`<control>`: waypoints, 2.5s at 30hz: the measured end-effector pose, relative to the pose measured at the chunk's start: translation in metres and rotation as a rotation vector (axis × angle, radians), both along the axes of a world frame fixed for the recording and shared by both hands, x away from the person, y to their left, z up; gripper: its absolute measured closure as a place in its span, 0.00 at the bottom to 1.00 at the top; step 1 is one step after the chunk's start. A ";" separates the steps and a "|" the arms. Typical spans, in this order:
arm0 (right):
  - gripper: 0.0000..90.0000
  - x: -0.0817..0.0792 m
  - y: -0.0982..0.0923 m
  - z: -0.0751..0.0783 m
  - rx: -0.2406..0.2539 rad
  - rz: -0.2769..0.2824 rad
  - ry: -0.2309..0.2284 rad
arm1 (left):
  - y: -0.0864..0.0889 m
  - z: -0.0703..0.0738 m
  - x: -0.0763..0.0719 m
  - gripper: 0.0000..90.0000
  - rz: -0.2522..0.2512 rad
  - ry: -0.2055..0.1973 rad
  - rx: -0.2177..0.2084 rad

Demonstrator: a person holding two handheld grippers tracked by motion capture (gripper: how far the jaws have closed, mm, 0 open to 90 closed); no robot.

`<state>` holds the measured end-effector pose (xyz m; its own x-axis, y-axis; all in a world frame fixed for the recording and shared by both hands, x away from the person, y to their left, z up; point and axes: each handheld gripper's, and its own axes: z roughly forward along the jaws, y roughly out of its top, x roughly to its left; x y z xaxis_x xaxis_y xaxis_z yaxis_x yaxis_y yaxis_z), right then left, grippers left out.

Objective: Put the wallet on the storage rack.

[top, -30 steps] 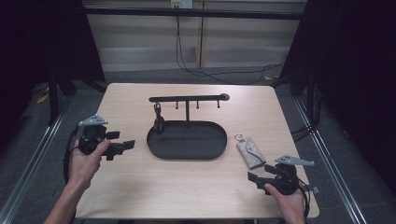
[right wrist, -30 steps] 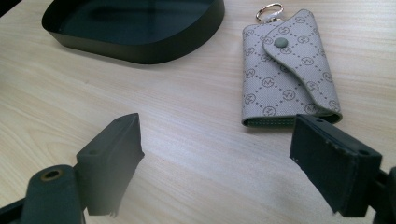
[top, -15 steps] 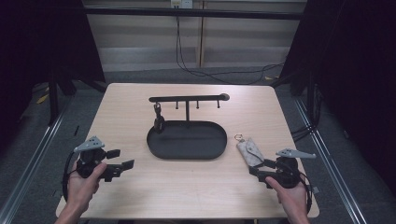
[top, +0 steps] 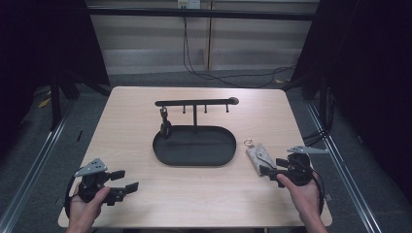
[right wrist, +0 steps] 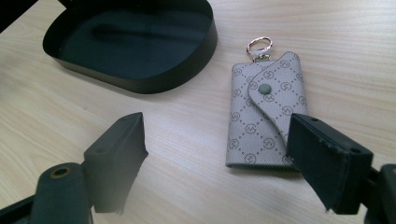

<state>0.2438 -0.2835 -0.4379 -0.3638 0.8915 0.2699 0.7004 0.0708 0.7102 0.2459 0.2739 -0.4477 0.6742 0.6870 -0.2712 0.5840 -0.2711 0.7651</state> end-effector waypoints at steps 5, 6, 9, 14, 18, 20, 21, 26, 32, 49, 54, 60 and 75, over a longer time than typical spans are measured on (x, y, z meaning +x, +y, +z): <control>0.21 0.010 0.000 0.003 -0.010 0.010 0.019 | 0.001 -0.003 -0.003 0.24 -0.003 0.002 -0.005; 0.21 0.012 0.001 0.004 -0.012 0.012 0.021 | 0.001 -0.002 -0.005 0.24 0.005 -0.005 -0.006; 0.22 0.019 0.004 0.004 -0.032 0.015 0.045 | -0.001 0.002 -0.011 0.24 0.002 -0.030 0.002; 0.22 0.035 0.011 0.006 -0.065 0.035 0.097 | 0.003 0.002 -0.012 0.24 0.015 -0.039 -0.021; 0.22 0.045 0.013 0.009 -0.091 0.043 0.128 | 0.005 -0.004 -0.009 0.24 0.014 -0.015 -0.025; 0.22 0.049 0.014 0.010 -0.100 0.047 0.148 | 0.004 -0.006 -0.008 0.24 0.010 -0.010 -0.014; 0.22 0.051 0.015 0.010 -0.108 0.047 0.159 | 0.004 -0.007 -0.008 0.24 0.011 -0.009 -0.015; 0.24 0.063 0.017 0.008 -0.140 0.060 0.225 | 0.003 -0.007 -0.009 0.24 0.004 -0.015 -0.017; 0.26 0.077 0.017 0.007 -0.207 0.069 0.298 | 0.002 -0.008 -0.009 0.24 -0.004 -0.013 -0.012; 0.29 0.105 0.019 -0.012 -0.328 0.070 0.443 | 0.000 -0.008 -0.010 0.24 -0.020 -0.008 -0.025; 0.29 0.110 0.022 -0.021 -0.355 0.084 0.467 | 0.000 -0.008 -0.009 0.24 -0.020 -0.005 -0.023; 0.29 0.113 0.026 -0.027 -0.380 0.081 0.495 | 0.000 -0.008 -0.009 0.24 -0.021 -0.005 -0.028; 0.28 0.118 0.034 -0.036 -0.421 0.065 0.538 | 0.001 -0.007 -0.005 0.24 -0.015 -0.001 -0.045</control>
<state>0.3617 -0.2495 -0.4743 -0.3331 0.9408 0.0629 0.9328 0.3190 0.1674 0.2406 0.2751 -0.4551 0.6850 0.6636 -0.3008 0.5792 -0.2454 0.7774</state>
